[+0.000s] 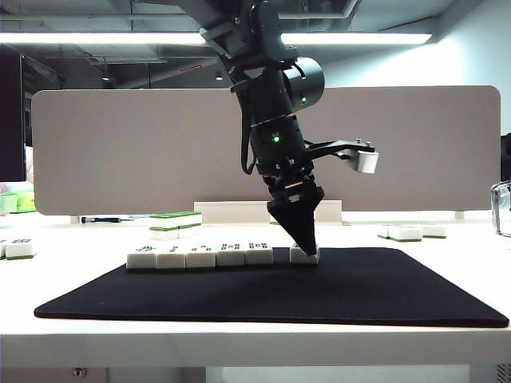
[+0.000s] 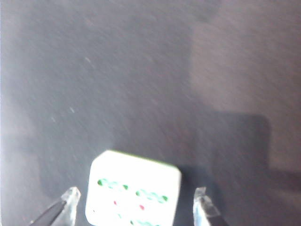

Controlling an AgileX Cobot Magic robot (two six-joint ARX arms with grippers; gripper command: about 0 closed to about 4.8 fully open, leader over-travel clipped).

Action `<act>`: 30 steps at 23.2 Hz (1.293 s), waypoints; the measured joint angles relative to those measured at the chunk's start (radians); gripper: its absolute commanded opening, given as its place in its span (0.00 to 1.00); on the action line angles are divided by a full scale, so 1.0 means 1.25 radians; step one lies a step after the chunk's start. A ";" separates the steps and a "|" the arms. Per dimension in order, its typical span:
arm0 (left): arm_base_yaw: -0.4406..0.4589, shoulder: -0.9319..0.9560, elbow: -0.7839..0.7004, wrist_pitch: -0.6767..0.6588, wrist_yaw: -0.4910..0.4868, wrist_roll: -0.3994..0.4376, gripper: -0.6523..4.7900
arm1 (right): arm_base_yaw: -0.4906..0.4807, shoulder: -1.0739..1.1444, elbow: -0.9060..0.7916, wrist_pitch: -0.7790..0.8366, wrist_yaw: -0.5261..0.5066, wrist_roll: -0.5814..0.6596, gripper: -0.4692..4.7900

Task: Align six mahjong tiles in a row on the table.

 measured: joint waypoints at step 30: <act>0.034 0.054 0.046 0.014 0.054 -0.345 0.55 | 0.000 0.000 0.000 0.000 0.000 0.000 0.09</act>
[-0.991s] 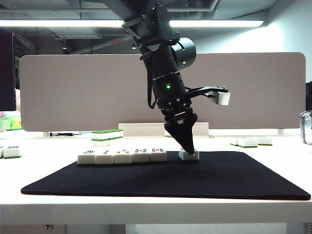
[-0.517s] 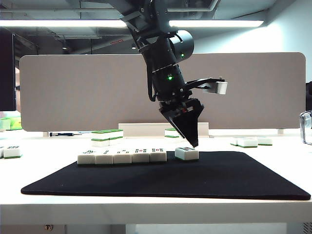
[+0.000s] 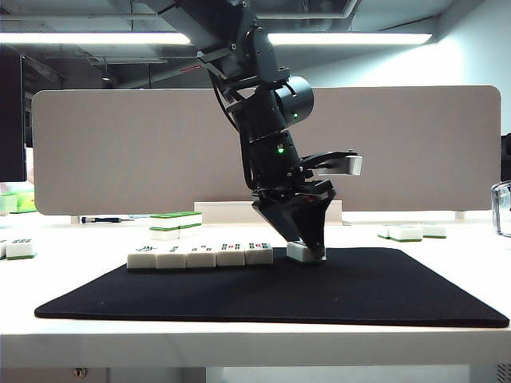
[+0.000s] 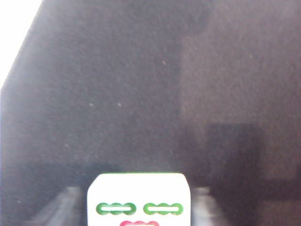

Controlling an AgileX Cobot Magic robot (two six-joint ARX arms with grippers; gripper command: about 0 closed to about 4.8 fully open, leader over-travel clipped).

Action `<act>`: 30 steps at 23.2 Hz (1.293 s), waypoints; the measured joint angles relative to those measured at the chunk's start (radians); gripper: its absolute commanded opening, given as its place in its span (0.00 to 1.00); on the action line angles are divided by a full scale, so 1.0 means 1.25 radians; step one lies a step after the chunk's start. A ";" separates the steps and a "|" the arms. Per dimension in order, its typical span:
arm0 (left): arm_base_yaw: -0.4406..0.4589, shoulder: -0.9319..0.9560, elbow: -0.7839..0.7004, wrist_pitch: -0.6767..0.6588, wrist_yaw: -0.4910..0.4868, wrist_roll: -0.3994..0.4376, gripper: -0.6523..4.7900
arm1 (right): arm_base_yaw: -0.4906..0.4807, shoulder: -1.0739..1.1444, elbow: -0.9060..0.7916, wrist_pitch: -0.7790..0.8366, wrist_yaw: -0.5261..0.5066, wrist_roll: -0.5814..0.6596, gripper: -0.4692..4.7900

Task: Align six mahjong tiles in a row on the table.

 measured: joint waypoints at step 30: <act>0.012 -0.050 -0.001 -0.125 -0.015 0.151 0.75 | 0.000 0.000 0.000 0.000 0.000 0.000 0.09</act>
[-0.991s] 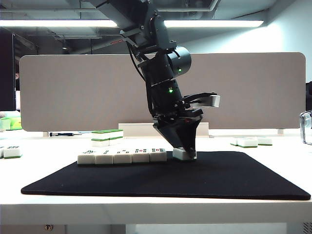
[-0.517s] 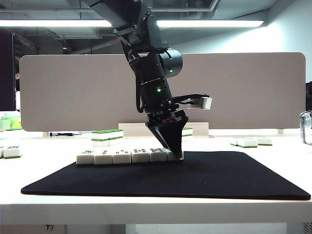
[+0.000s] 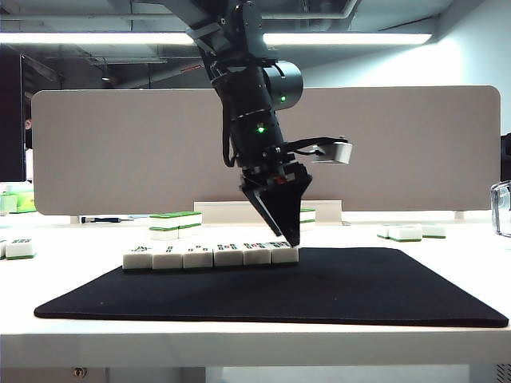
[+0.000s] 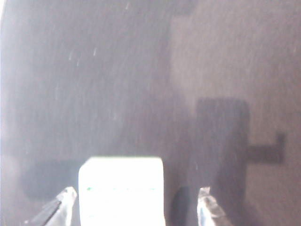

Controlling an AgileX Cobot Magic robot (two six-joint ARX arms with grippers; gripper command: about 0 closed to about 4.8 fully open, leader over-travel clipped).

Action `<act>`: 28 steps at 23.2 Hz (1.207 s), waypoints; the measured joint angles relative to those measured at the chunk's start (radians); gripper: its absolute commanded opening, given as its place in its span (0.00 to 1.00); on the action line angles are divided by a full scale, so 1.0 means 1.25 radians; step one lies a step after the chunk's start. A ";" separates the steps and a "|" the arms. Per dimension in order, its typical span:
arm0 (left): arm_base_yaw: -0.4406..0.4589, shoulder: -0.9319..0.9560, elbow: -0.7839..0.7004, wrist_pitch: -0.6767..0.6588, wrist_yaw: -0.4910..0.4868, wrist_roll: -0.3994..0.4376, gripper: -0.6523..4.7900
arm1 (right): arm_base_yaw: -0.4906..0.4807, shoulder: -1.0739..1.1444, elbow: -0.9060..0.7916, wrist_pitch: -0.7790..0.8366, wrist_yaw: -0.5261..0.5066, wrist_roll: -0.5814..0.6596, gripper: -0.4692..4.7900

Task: Align six mahjong tiles in a row on the table.

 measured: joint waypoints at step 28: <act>0.035 -0.349 -0.001 -0.324 -0.139 -0.744 0.11 | 0.000 0.000 0.000 -0.036 -0.002 0.000 0.09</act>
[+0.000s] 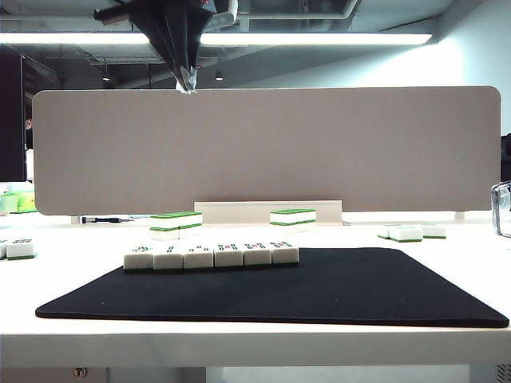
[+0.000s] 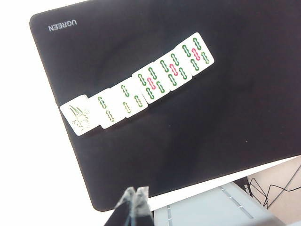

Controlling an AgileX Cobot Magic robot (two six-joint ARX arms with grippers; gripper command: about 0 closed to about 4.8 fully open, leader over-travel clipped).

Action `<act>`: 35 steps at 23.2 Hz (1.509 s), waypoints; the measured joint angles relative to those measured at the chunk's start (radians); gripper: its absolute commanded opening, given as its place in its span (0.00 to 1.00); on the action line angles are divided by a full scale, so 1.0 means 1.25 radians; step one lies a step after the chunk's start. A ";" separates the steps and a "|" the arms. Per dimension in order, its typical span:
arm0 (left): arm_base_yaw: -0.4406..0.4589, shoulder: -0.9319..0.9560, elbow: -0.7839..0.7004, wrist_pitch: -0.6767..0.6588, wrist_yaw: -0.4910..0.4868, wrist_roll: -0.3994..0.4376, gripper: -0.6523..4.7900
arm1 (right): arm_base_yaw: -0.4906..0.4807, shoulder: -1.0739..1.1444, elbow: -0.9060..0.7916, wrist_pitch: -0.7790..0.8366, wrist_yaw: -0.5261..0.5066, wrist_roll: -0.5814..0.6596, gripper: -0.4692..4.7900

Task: Align six mahjong tiles in a row on the table.

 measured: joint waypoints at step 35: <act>0.018 -0.096 -0.098 0.273 -0.323 0.040 0.11 | 0.001 0.000 0.000 0.000 0.000 0.000 0.09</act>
